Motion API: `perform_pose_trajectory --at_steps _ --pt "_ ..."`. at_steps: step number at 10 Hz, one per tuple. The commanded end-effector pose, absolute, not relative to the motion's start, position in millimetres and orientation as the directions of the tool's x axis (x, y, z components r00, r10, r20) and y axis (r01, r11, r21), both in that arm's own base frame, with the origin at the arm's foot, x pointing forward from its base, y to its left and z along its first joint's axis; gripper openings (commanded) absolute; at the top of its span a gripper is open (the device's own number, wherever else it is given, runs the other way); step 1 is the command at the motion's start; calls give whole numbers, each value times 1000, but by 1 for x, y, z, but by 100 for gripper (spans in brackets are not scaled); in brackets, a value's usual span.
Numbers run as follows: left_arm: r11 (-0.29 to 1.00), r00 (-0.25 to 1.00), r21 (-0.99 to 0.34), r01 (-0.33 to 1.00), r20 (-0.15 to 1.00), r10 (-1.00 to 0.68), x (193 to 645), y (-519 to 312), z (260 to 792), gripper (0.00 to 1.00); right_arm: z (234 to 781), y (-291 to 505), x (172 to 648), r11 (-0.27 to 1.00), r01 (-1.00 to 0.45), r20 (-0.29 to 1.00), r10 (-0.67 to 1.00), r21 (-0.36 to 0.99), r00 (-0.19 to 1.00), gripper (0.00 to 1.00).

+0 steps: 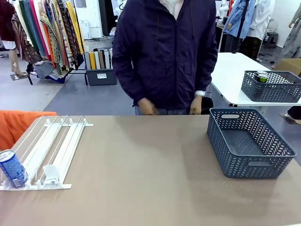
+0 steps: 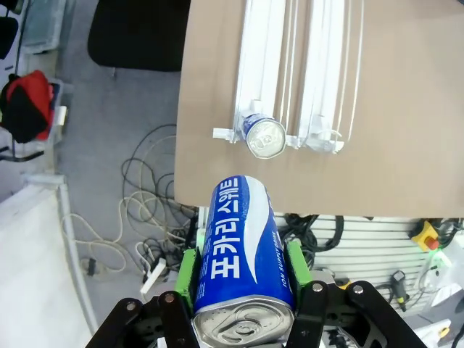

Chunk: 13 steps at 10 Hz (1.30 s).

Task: Retrieve and store the cans from the dispenser.
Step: Pick up one can from the Automatic Can Dispenser and place it in the middle of the table.

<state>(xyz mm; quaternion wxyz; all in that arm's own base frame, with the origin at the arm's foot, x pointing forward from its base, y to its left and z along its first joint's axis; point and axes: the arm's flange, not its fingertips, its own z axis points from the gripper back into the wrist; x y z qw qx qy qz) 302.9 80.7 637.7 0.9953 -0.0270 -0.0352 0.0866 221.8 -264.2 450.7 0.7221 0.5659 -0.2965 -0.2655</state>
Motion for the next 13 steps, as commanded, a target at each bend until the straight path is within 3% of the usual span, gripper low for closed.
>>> perform_pose_trajectory --at_steps 1,4,5,8,11,13 --pt "973 973 -114 -202 92 213 308 52 635 0 452 -266 222 235 25 155 -712 972 685 100" --pt "992 984 -115 48 178 -27 337 -112 636 0 452 -266 222 235 25 155 -712 972 685 100" --pt "995 977 -45 91 196 -80 348 -171 626 0 452 -266 222 235 25 155 -712 972 685 100" --pt "952 919 -13 306 267 -291 352 -322 574 0 452 -266 222 235 25 155 -712 972 685 100" --pt "915 902 -29 402 184 -390 338 -392 495 0 452 -266 222 235 25 155 -712 972 685 100" --pt "860 842 63 507 179 -510 333 -415 451 0 452 -266 222 235 25 155 -712 972 685 100"
